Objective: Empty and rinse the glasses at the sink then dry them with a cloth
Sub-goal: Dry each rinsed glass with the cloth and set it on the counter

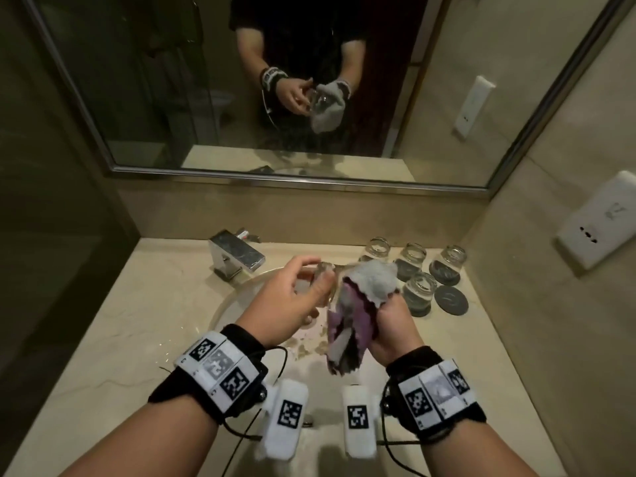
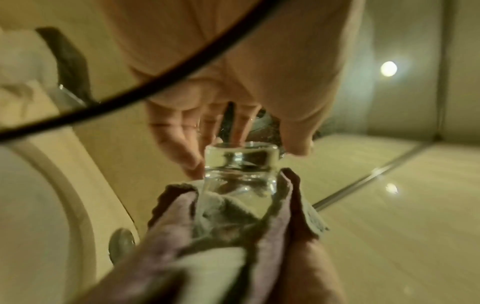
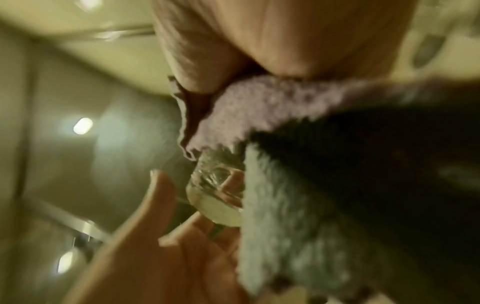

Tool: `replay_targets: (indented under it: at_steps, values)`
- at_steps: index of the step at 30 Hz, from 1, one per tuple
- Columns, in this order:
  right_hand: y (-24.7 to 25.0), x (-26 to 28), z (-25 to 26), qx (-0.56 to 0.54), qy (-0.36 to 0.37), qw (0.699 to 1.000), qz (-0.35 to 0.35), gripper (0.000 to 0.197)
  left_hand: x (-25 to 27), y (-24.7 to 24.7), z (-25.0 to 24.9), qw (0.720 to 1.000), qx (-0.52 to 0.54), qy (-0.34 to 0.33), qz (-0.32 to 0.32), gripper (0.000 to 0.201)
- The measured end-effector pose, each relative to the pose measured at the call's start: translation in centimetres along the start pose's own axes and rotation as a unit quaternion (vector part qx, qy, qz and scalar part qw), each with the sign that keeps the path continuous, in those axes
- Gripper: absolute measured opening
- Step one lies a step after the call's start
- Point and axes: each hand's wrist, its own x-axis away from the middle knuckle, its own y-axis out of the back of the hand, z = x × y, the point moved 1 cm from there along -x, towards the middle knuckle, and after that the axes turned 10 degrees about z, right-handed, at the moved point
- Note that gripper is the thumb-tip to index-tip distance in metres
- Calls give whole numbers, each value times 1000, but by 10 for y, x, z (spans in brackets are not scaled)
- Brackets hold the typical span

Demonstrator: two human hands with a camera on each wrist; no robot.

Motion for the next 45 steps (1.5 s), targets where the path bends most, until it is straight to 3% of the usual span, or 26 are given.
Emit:
replay_targets:
  at_steps: [2, 4, 7, 10, 12, 15, 17, 19, 21, 24, 26, 29, 30, 33, 34, 36, 39, 40, 43, 45]
  values:
    - [5, -2, -5, 54, 34, 997, -41, 11, -3, 0, 3, 999, 30, 33, 2, 38]
    - [2, -3, -2, 58, 26, 997, -34, 15, 0, 3, 3, 999, -35, -18, -5, 29]
    - [-7, -4, 3, -11, -34, 999, 20, 24, 5, 8, 5, 986, -131, -104, -6, 43]
    - [-1, -10, -7, 39, 1, 999, -13, 27, 2, 12, 9, 998, -40, -38, -12, 53]
    - [1, -16, -14, 85, 37, 995, -48, 25, 0, 17, 12, 999, 45, 13, -14, 48]
    - [-15, -16, -11, 58, 14, 998, -17, 16, 3, 25, 18, 1000, -16, -17, -13, 29]
    - [-23, -14, -8, 11, -30, 999, 31, 19, 7, 30, 21, 996, -73, -55, -7, 37]
    - [-27, -13, -8, -13, -19, 998, 59, 24, 8, 32, 22, 995, -81, -58, -12, 44]
    - [-27, -15, -14, 6, 13, 999, 45, 32, 8, 31, 18, 1000, -21, -21, 5, 53]
    - [-24, -20, -18, 77, 57, 995, -13, 10, 3, 32, 17, 994, 112, 12, 10, 33]
    - [-24, -24, -14, 80, 17, 997, 0, 18, 5, 33, 15, 999, 26, -35, 10, 28]
    - [-25, -29, -6, -14, -70, 997, 28, 55, 4, 32, 13, 986, -115, -118, 2, 48]
    - [-21, -30, -5, -18, -62, 998, 25, 54, 3, 30, 11, 989, -97, -112, -3, 51]
    - [-7, -28, -3, 72, 26, 997, 18, 27, -1, 23, 8, 998, 23, -38, -36, 58]
    - [-4, -26, -2, 84, 41, 995, 23, 28, -4, 21, 9, 998, 22, -28, -48, 57]
    - [2, -23, -1, 53, 14, 998, 36, 36, -5, 16, 6, 997, -49, -52, -41, 48]
    - [12, -20, 0, -87, -93, 990, 53, 41, -5, 6, -2, 959, -234, -160, -9, 52]
    - [16, -18, -1, -110, -93, 988, 58, 40, -6, 1, -3, 963, -223, -149, -11, 55]
    - [29, -15, -3, -94, -11, 993, 72, 55, -9, -13, -11, 995, -79, -15, -62, 65]
    - [34, -13, -3, -58, 13, 997, 57, 71, -13, -22, -12, 995, -79, 14, -54, 55]
